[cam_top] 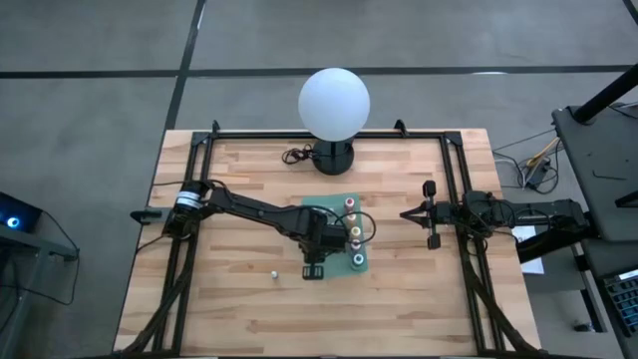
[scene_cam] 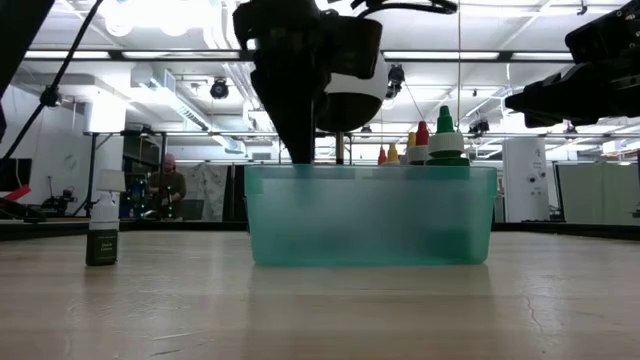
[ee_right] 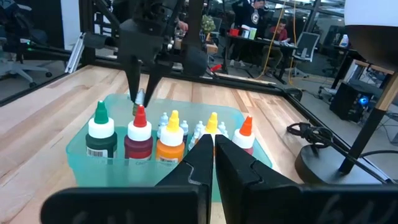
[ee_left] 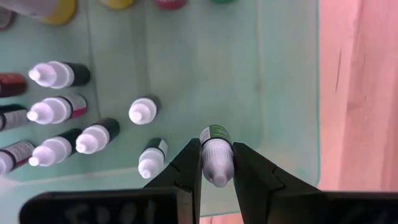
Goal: Pick & Place food coloring
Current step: Put the top small green food coloring bottle into the green bin
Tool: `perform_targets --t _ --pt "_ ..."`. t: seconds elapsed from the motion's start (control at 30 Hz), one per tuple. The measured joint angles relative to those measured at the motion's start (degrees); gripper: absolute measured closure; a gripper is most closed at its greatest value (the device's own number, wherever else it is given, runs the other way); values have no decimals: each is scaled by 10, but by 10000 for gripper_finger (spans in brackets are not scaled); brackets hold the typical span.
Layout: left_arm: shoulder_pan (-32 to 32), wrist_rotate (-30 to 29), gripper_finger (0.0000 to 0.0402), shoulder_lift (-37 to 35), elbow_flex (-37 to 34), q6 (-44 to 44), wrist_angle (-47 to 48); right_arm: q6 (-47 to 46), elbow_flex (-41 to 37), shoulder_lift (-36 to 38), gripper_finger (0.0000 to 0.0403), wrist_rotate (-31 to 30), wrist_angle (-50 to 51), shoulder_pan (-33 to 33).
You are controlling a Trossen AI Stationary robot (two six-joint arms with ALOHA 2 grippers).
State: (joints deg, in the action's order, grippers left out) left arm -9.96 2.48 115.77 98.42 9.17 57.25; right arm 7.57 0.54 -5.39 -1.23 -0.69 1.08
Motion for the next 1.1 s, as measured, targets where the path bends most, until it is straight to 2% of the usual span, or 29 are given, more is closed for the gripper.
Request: perform_targets --t 0.2,0.63,0.93,1.1 --pt "2 0 353 9 26 0 3 1 0 0 394 0 0 0" --pt "9 1 353 84 151 -21 47 1 0 0 394 0 0 0" --pt "9 0 353 100 153 -25 50 1 0 0 394 0 0 0" --pt "9 -10 353 115 153 -71 47 0 0 0 394 0 0 0"
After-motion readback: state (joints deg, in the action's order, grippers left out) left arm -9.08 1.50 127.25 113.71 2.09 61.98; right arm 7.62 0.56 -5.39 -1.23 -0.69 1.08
